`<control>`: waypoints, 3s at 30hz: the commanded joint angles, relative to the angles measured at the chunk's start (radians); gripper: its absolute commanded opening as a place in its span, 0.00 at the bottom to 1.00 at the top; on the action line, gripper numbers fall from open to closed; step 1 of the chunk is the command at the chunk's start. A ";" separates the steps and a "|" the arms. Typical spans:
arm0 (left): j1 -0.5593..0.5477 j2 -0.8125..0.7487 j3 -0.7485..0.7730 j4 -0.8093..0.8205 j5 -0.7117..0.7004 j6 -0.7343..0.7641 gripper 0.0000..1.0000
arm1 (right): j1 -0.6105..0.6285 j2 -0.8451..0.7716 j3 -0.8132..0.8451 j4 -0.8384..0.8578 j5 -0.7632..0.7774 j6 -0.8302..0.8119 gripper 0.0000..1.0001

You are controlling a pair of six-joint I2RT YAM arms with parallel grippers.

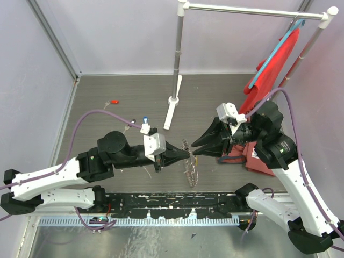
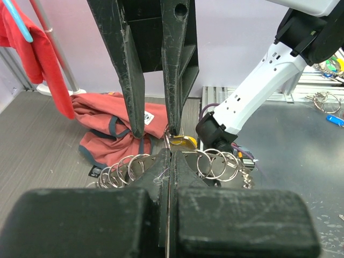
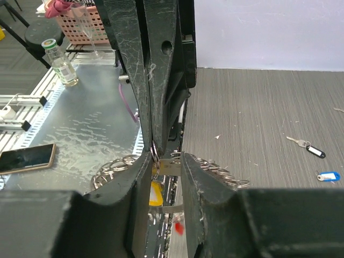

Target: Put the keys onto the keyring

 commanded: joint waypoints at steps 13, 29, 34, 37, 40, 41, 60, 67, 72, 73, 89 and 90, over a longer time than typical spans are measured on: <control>-0.004 -0.002 0.037 0.105 0.009 0.004 0.00 | 0.008 0.001 -0.002 0.015 -0.025 -0.004 0.37; -0.005 -0.007 0.026 0.121 -0.009 0.005 0.00 | 0.009 0.018 0.004 0.007 -0.030 -0.013 0.21; -0.005 -0.012 0.023 0.125 -0.021 0.006 0.00 | 0.011 0.020 0.015 0.007 -0.022 -0.012 0.10; -0.004 -0.018 0.016 0.128 -0.042 0.002 0.12 | 0.011 0.018 0.023 0.005 0.017 -0.007 0.05; -0.004 -0.030 0.012 0.102 -0.067 0.003 0.26 | 0.011 0.012 0.037 -0.012 0.068 -0.006 0.01; -0.004 -0.037 0.013 0.088 -0.075 0.005 0.29 | 0.011 0.012 0.044 -0.023 0.080 -0.009 0.01; -0.004 -0.120 -0.028 -0.071 -0.180 0.000 0.38 | 0.217 0.199 0.383 -0.602 0.677 -0.143 0.01; -0.004 -0.160 -0.094 -0.070 -0.207 -0.022 0.37 | 0.507 0.366 0.555 -0.831 1.103 -0.041 0.01; -0.004 -0.196 -0.131 -0.073 -0.226 -0.016 0.35 | 0.573 0.390 0.577 -0.819 1.099 -0.040 0.01; -0.004 -0.199 -0.132 -0.078 -0.224 -0.010 0.35 | 0.580 0.392 0.579 -0.809 1.088 -0.046 0.01; -0.004 -0.128 -0.084 -0.125 -0.120 0.030 0.41 | 0.645 0.388 0.605 -0.711 0.905 -0.114 0.01; -0.005 -0.123 -0.079 -0.125 -0.116 0.032 0.41 | 0.647 0.388 0.602 -0.710 0.902 -0.114 0.01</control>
